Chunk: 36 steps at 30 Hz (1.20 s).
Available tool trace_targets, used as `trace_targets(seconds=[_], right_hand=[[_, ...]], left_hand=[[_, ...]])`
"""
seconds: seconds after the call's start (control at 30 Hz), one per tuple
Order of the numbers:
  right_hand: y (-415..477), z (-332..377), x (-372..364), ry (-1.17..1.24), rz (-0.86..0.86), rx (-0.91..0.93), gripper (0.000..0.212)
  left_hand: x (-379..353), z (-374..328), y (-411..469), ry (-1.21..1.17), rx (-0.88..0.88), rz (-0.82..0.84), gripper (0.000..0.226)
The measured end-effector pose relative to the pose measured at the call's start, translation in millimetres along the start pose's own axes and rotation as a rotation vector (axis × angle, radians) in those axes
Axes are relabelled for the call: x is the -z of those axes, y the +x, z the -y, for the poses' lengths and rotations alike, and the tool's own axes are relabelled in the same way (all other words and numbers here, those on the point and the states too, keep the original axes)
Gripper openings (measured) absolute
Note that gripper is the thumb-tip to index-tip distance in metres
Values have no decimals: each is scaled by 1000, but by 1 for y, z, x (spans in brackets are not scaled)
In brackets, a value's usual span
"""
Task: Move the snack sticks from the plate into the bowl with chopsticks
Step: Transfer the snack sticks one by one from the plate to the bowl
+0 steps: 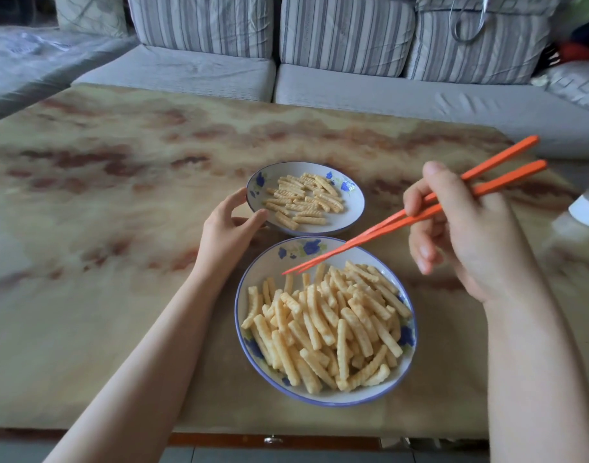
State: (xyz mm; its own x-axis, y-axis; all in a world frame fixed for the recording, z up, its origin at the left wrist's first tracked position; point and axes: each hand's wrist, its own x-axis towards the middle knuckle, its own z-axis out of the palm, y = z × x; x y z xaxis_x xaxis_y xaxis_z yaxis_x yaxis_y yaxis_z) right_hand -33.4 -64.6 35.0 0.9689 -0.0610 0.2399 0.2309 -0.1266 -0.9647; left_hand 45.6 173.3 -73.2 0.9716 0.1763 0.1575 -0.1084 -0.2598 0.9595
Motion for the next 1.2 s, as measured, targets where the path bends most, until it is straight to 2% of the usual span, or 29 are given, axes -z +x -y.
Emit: trace_targets(seconds=[0.1, 0.2, 0.57, 0.73, 0.8, 0.97, 1.2], right_hand=[[-3, 0, -6, -43, 84, -56, 45], [-3, 0, -11, -33, 76, -68, 47], [5, 1, -3, 162, -236, 44, 61], [9, -4, -3, 81, -358, 98, 55], [12, -11, -6, 14, -349, 85, 47], [17, -23, -11, -106, -296, 33, 46], [13, -12, 7, 35, -327, 81, 52]], left_hand=[[0, -1, 0, 6, -26, -3, 44], [-1, -2, 0, -4, -22, -3, 45], [-1, 0, 0, 21, -46, -1, 46], [-1, -1, -1, 17, -36, -5, 45], [-1, -1, 0, 19, -34, -8, 45], [0, -2, 0, 26, -31, -5, 44], [0, -2, -1, 4, -15, 1, 46]])
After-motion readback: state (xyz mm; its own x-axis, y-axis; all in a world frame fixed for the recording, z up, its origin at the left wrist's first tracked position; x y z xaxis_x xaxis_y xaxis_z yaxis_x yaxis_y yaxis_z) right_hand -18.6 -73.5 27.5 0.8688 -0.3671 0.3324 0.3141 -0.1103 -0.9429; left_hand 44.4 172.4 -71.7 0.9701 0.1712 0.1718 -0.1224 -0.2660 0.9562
